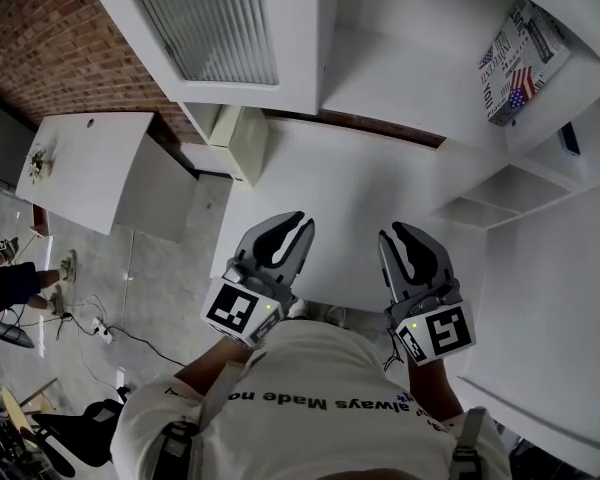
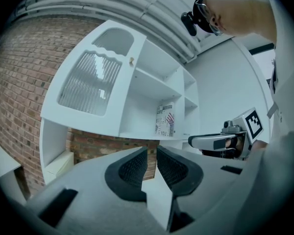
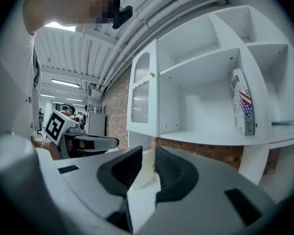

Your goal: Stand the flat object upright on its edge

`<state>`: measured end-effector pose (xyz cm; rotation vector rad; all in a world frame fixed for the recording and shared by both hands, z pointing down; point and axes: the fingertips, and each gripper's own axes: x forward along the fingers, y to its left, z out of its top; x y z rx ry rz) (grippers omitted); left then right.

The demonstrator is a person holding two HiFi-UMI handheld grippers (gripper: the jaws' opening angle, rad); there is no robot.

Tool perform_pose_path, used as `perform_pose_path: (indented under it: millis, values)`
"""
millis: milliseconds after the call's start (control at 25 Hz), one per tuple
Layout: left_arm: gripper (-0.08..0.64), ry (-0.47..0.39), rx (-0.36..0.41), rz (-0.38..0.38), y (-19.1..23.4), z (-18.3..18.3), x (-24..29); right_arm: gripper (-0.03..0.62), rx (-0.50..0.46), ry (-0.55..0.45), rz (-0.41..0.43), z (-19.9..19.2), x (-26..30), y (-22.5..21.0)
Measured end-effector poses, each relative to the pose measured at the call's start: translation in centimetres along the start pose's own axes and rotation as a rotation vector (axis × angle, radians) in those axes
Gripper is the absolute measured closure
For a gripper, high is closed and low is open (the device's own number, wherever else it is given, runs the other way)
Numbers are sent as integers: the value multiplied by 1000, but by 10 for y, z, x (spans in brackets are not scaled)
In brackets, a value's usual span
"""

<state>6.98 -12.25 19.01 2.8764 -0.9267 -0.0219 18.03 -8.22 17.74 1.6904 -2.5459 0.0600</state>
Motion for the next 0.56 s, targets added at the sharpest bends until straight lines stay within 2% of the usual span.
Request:
perform_pose_path:
  millis: [560]
  values:
    - [495,4,3,5,-7,-9,0,509,11,-13,1,-8,-5,-1]
